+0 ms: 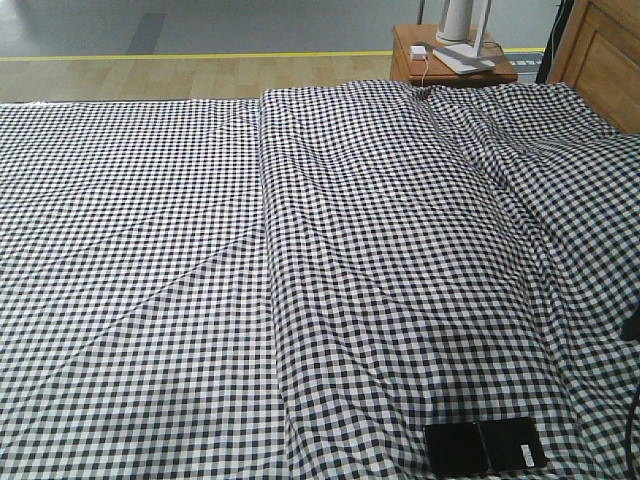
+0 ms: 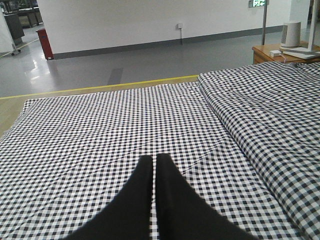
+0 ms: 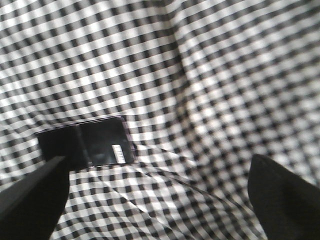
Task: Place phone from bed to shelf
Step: 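Lower the right gripper toward the black phone on the bed, then close the right gripper on the black phone's edge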
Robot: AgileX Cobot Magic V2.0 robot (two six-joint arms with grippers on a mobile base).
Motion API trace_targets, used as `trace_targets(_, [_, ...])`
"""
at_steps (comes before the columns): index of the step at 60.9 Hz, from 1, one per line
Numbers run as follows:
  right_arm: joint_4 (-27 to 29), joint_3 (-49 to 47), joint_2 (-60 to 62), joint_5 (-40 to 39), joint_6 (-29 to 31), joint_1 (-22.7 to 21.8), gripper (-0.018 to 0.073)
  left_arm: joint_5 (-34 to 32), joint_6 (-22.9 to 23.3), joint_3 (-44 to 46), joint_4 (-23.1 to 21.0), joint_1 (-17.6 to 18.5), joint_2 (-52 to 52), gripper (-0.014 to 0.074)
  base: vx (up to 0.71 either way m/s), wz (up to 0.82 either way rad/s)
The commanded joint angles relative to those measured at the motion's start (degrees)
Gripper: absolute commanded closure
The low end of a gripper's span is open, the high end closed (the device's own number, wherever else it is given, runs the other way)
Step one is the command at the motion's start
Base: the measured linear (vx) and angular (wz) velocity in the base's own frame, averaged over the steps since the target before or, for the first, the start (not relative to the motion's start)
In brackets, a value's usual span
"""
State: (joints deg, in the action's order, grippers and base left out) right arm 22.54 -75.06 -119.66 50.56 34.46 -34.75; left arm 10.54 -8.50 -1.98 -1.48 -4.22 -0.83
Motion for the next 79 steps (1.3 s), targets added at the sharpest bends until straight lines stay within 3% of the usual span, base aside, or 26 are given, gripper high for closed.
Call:
trace_targets(1, [5.2,-2.7,-0.8,3.5,7.4,-1.6,-0.0108,-4.1,0.3,1.3,-0.5,0.3,-0.7,0.0595,0.00,0.00])
trace_targets(13, [16.1,-2.7,-8.7,7.8,19.8,-2.0,-0.0096,-4.1,0.3,1.3,-0.5,0.3,-0.7,0.0595,0.00,0.00])
trace_targets(19, [19.5,-2.7,-12.4,10.0,23.2,-1.9,-0.0084,-4.1,0.3,1.3,-0.5,0.3,-0.7,0.0595,0.00,0.00])
trace_targets(79, [30.4,-2.7,-33.0,11.7,37.8,-1.9,-0.0035,-4.1,0.3,1.3,-0.5,0.3,-0.7,0.0595,0.00,0.00])
